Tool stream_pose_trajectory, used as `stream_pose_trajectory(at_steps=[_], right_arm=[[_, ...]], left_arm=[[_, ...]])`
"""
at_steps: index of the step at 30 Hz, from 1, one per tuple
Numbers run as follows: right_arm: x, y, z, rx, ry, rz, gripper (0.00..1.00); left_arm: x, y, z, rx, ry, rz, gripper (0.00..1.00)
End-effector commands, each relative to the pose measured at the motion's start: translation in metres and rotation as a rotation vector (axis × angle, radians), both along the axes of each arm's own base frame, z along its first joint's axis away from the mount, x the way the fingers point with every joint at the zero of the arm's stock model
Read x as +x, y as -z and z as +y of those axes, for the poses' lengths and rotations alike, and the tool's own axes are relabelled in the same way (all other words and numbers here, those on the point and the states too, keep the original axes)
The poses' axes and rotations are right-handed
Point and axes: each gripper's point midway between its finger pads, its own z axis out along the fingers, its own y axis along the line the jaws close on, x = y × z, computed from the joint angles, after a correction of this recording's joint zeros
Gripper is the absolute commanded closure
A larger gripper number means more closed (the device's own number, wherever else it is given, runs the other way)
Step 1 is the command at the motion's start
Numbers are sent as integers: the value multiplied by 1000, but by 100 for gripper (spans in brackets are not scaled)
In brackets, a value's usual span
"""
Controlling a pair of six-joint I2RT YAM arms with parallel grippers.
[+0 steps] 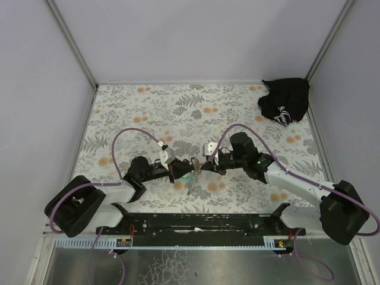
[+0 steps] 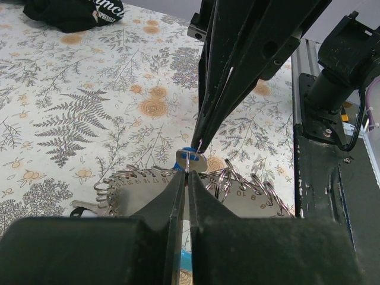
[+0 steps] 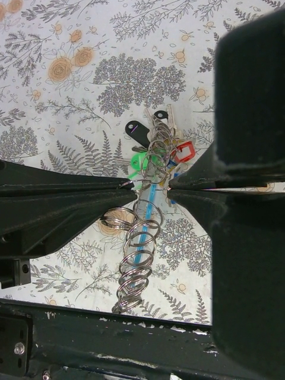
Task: Put the keys on the keyring
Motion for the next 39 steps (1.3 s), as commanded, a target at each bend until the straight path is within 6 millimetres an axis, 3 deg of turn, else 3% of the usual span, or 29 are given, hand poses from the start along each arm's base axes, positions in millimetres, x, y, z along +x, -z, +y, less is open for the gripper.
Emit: stream_pose_trajectory(at_steps=[1,39], right_arm=[[6,-20,7,36,-5,-61,100],[2,-24,8,60,-18,-64,100]], left_arm=[[5,-30,-4,-65,13,-90,100],[9,-21,-4,-42,20,-70,100]])
